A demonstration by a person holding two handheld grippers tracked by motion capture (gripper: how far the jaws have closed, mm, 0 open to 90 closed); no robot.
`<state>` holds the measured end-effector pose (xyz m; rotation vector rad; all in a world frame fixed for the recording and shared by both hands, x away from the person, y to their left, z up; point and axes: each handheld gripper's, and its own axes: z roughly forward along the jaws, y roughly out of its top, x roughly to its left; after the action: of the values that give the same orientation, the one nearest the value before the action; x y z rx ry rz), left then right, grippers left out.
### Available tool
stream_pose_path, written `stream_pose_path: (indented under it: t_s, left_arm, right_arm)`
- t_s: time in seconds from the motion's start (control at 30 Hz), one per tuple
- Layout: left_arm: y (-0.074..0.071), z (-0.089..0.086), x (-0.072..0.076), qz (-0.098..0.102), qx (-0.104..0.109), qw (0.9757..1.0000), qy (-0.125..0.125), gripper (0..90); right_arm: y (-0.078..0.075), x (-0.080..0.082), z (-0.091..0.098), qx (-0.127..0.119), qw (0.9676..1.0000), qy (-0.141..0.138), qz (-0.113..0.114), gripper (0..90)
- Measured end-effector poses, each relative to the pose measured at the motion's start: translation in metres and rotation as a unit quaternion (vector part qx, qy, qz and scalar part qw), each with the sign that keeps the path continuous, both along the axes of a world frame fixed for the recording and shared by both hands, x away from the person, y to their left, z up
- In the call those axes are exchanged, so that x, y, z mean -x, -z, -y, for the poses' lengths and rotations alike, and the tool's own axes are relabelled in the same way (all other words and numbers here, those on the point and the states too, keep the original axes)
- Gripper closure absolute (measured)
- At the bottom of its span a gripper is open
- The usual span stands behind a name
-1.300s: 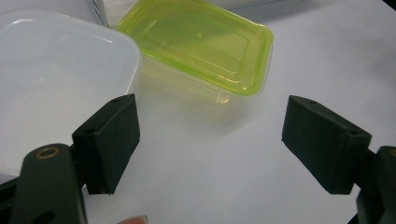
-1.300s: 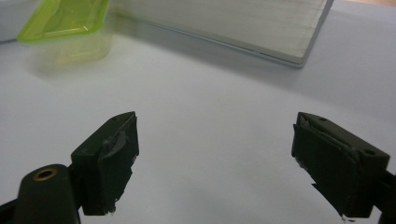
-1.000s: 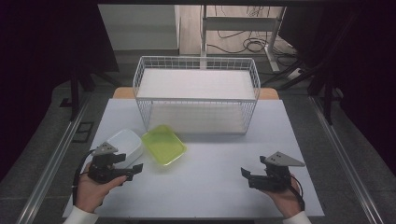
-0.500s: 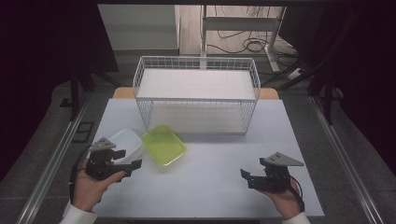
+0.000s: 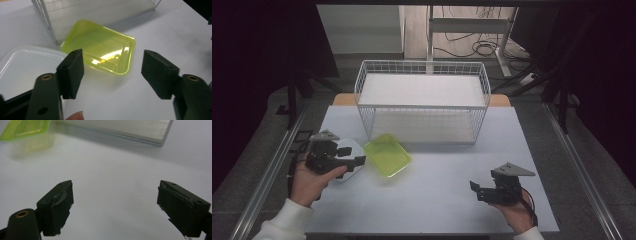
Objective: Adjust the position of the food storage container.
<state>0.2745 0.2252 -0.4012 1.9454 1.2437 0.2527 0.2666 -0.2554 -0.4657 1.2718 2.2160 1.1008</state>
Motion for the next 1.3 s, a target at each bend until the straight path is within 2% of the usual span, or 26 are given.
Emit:
stream_pose_path:
  t_s: [0.03,0.1,0.13,0.27,0.3,0.33,0.47,0.6,0.67,0.7,0.83,0.93,1.13,1.3]
  left_arm:
    - [-0.001,0.002,-0.010,-0.005,0.000,1.0000,0.001,44.6]
    - [-0.002,0.004,-0.015,-0.008,0.000,1.0000,0.001,51.8]
    - [-0.002,0.005,-0.021,-0.011,-0.004,0.9999,0.003,51.8]
    - [-0.001,0.011,-0.044,-0.025,-0.021,0.9994,0.006,61.2]
    - [0.000,0.013,-0.054,-0.032,-0.027,0.9991,0.007,64.9]
    - [0.000,0.013,-0.054,-0.032,-0.027,0.9991,0.007,66.6]
    - [0.003,0.013,-0.072,-0.047,-0.039,0.9981,0.002,69.6]
    - [0.009,0.012,-0.085,-0.064,-0.058,0.9962,-0.005,72.8]
    - [0.013,0.010,-0.092,-0.067,-0.062,0.9958,-0.009,76.3]
    - [0.015,0.009,-0.095,-0.068,-0.067,0.9954,-0.009,81.9]
    - [0.027,0.009,-0.107,-0.079,-0.080,0.9937,-0.001,88.2]
    - [0.035,0.012,-0.114,-0.084,-0.096,0.9918,0.001,89.7]
    - [0.047,0.014,-0.124,-0.093,-0.115,0.9887,-0.025,89.9]
    - [0.057,0.017,-0.132,-0.096,-0.135,0.9856,-0.034,89.8]
  right_arm:
    - [0.002,-0.001,-0.001,0.003,1.0000,0.000,-0.003,13.4]
    - [0.003,-0.002,-0.003,0.005,1.0000,-0.002,-0.008,13.4]
    - [0.003,-0.002,-0.003,0.005,1.0000,-0.002,-0.008,13.4]
    - [0.005,-0.003,-0.005,0.009,0.9999,-0.005,-0.013,13.4]
    - [0.005,-0.004,-0.005,0.010,0.9998,-0.005,-0.016,13.4]
    - [0.005,-0.004,-0.005,0.010,0.9998,-0.005,-0.016,13.4]
    - [0.006,-0.004,-0.006,0.015,0.9997,-0.007,-0.017,13.4]
    - [0.006,-0.005,-0.004,0.013,0.9997,-0.009,-0.017,13.6]
    - [0.007,-0.005,-0.004,0.013,0.9997,-0.009,-0.017,13.6]
    - [0.007,-0.005,-0.004,0.014,0.9997,-0.010,-0.018,13.7]
    - [0.008,-0.006,-0.005,0.018,0.9996,-0.012,-0.019,13.7]
    - [0.009,-0.006,-0.006,0.020,0.9995,-0.016,-0.018,13.7]
    - [0.011,-0.006,-0.006,0.029,0.9992,-0.021,-0.017,13.9]
    - [0.012,-0.006,-0.006,0.036,0.9990,-0.023,-0.016,13.9]
